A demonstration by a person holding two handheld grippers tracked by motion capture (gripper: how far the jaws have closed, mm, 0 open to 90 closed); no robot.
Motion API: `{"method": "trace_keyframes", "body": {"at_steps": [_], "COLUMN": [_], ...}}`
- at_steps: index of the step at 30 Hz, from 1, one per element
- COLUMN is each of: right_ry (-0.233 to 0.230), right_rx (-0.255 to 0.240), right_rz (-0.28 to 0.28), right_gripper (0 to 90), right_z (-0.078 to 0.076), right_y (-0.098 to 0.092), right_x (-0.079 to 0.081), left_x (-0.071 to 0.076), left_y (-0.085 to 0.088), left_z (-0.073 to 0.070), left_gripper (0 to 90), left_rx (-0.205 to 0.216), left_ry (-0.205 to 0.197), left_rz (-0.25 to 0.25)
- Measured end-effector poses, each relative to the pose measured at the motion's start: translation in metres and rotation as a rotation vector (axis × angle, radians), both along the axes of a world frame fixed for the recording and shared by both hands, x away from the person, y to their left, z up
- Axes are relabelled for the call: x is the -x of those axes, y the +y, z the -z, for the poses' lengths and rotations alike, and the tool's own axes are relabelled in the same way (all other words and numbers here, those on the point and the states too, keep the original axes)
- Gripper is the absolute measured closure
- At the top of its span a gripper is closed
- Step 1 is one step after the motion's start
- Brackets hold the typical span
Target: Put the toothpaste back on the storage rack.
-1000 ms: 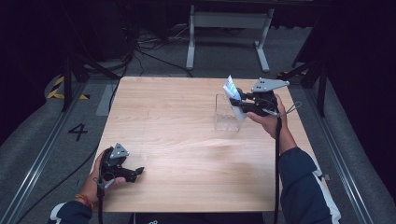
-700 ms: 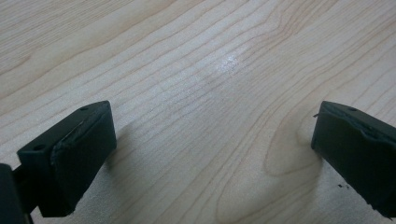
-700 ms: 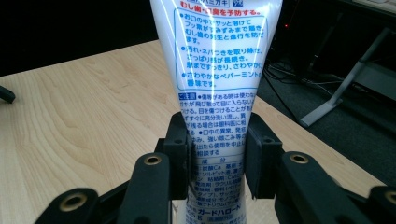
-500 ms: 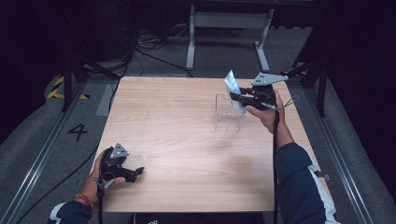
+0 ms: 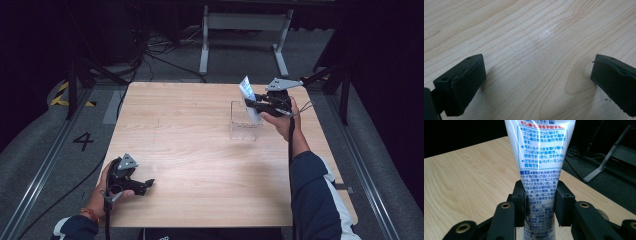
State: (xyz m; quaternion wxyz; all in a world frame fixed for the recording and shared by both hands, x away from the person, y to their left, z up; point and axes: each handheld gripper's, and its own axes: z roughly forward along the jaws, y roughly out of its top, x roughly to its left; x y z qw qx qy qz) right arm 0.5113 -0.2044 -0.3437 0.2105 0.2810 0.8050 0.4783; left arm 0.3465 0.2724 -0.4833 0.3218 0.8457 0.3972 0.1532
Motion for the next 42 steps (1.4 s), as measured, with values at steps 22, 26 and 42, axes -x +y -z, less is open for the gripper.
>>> {"method": "trace_keyframes", "body": {"at_steps": [22,26,42], "right_ry": [0.036,0.045,0.069], "right_rx": [0.036,0.048,0.053], "right_rz": [0.015,0.02,0.02], "right_gripper": [66.7,66.6,66.3], "right_z": [0.026,0.033,0.048], "right_y": [0.001,0.001,-0.003], "right_x": [-0.006,-0.007,-0.005], "left_x": [0.0,0.0,0.0], "left_y": [0.0,0.0,0.0], "left_z": [0.0,0.0,0.0], "left_gripper": [0.4,0.4,0.4], "left_rx": [-0.002,-0.002,-0.002], "left_ry": [0.0,0.0,0.0], "left_rz": [0.001,0.002,0.001]}}
